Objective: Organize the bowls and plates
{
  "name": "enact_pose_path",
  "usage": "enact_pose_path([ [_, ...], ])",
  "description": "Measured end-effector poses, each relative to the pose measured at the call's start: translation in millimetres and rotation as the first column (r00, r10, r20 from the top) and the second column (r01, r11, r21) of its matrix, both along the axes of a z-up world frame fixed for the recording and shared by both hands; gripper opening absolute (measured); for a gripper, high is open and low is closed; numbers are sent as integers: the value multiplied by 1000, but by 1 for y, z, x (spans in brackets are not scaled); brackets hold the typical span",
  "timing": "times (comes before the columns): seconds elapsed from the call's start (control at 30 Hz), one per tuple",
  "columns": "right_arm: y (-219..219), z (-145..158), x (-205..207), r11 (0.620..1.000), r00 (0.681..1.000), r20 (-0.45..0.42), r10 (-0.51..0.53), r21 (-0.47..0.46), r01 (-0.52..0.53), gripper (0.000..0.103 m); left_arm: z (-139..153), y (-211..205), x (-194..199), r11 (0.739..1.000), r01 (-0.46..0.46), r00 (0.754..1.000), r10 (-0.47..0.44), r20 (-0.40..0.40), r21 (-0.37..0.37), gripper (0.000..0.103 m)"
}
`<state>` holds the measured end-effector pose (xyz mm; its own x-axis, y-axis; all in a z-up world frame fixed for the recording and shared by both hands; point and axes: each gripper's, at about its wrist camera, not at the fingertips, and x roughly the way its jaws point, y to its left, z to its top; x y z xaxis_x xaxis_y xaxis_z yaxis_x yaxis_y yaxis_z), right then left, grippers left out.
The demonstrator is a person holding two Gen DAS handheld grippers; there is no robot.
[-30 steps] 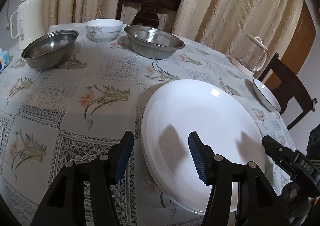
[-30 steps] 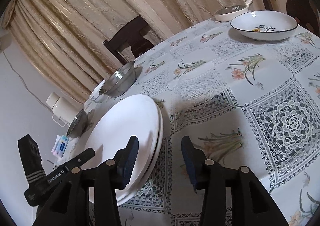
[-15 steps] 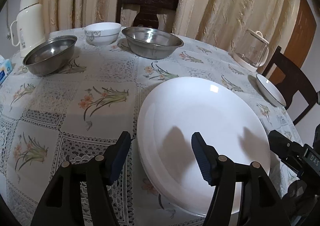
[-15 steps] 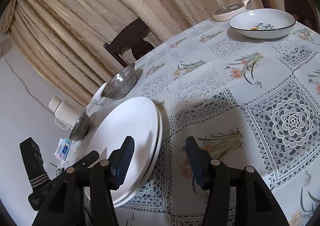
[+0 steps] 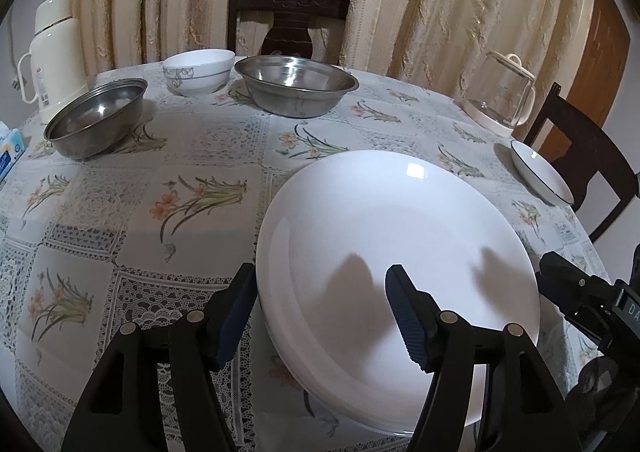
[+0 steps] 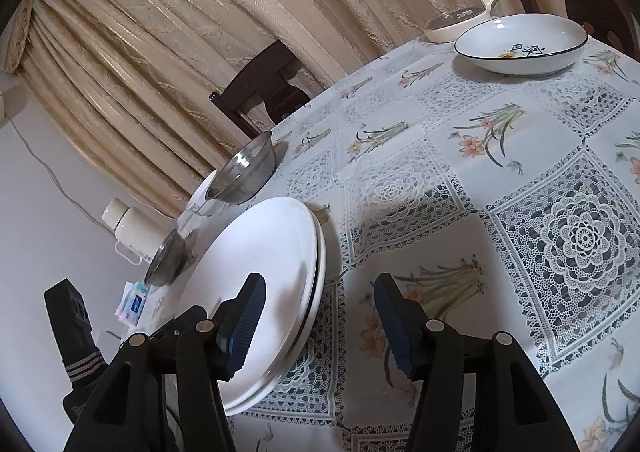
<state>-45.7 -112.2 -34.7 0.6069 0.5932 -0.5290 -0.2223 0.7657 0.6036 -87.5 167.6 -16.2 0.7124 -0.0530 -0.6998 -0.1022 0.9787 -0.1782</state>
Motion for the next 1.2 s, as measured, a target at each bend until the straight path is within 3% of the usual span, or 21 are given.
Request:
enact_pose_path([
  [0.23,-5,-1,1,999,1000,-4,-21,34,21,68,0,0,0,1000,-1,1000,1,-2,4,69],
  [0.57,-14,-7,7,994,998,-54,-43,103,48,69,11,-4,3,999,-14,1000,13,22,52,70],
  [0.9,-39,0,8,992,994,-23,-109,57,110,70,25,-17,11,994,-8,999,2,53,105,70],
  [1.2,-80,3,17,975,976,-19,-218,33,219,75,32,-53,26,987,75,995,-82,49,141,72],
])
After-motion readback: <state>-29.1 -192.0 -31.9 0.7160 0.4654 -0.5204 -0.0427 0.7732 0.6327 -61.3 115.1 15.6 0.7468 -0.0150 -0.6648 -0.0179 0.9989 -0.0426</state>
